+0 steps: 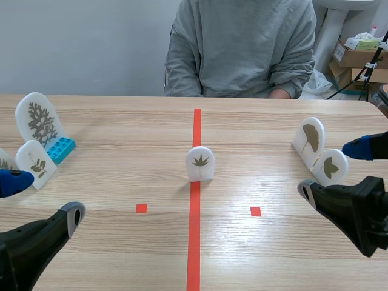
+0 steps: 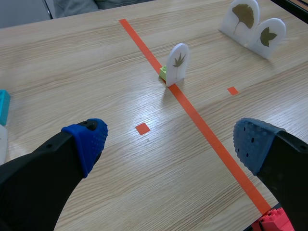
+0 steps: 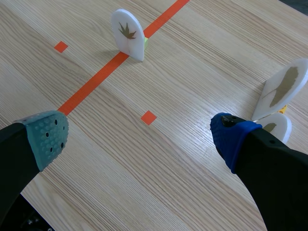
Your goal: Do the leaf sorting experiment
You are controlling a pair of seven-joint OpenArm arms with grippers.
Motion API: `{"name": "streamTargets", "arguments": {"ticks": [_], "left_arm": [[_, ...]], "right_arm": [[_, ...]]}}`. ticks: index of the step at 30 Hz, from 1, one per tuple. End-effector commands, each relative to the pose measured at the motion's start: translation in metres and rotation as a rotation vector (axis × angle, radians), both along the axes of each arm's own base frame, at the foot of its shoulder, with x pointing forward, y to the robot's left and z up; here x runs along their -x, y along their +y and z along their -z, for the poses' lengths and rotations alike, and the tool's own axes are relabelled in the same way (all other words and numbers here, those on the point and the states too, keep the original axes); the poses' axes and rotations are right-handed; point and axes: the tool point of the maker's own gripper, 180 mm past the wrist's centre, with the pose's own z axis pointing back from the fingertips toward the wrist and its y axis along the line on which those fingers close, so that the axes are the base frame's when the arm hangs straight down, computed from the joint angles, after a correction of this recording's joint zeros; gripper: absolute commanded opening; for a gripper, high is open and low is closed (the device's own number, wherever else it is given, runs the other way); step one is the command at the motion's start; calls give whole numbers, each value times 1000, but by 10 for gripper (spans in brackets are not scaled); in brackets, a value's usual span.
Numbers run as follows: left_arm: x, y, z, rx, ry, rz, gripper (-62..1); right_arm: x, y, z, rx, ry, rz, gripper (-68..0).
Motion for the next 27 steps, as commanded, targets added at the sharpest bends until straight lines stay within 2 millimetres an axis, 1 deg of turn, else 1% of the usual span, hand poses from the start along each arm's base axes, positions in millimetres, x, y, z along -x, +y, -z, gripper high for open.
{"name": "streamTargets", "arguments": {"ticks": [1, 17, 23, 27], "left_arm": [[-1, -1, -4, 20, -12, -8, -50], [-1, -1, -2, 14, -1, -6, -50], [0, 0, -1, 11, 4, -6, -50], [0, 0, 0, 7, 9, -5, -50]], "right_arm": [[0, 1, -3, -10, -8, -13, -71], [1, -2, 1, 21, -1, -12, -71], [3, -5, 8, 54, 28, -10, -71], [4, -13, 16, 128, 40, -7, -71]]}}
